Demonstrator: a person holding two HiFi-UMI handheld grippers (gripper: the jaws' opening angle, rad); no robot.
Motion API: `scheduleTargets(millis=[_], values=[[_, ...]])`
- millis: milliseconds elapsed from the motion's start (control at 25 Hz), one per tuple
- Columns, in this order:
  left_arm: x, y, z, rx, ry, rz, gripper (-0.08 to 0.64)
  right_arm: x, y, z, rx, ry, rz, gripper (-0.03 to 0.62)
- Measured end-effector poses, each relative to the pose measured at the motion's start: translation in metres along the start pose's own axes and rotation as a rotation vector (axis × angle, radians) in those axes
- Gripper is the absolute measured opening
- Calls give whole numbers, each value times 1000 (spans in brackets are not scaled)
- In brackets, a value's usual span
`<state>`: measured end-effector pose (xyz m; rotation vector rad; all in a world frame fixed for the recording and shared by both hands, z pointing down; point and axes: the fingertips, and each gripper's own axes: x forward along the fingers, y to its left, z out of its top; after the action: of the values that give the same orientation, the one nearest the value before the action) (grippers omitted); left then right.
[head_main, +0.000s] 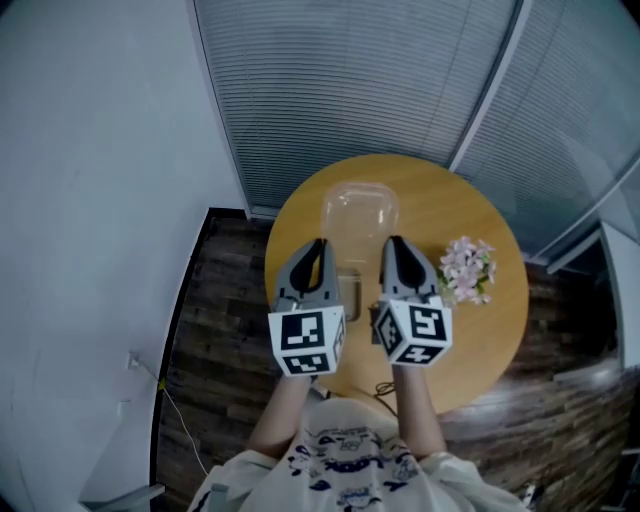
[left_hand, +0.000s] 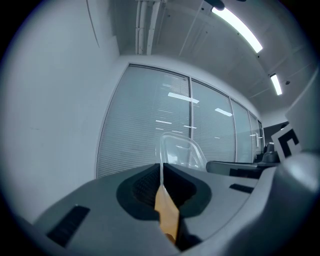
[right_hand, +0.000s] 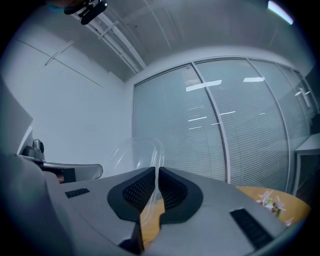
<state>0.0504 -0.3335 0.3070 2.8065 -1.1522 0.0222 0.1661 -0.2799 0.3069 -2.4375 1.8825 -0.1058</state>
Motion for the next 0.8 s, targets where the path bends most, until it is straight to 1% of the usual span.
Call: scheduleTargets(millis=[800], values=[[8, -2, -1, 7, 19, -11, 21, 7, -6, -2, -9, 20, 4, 23]])
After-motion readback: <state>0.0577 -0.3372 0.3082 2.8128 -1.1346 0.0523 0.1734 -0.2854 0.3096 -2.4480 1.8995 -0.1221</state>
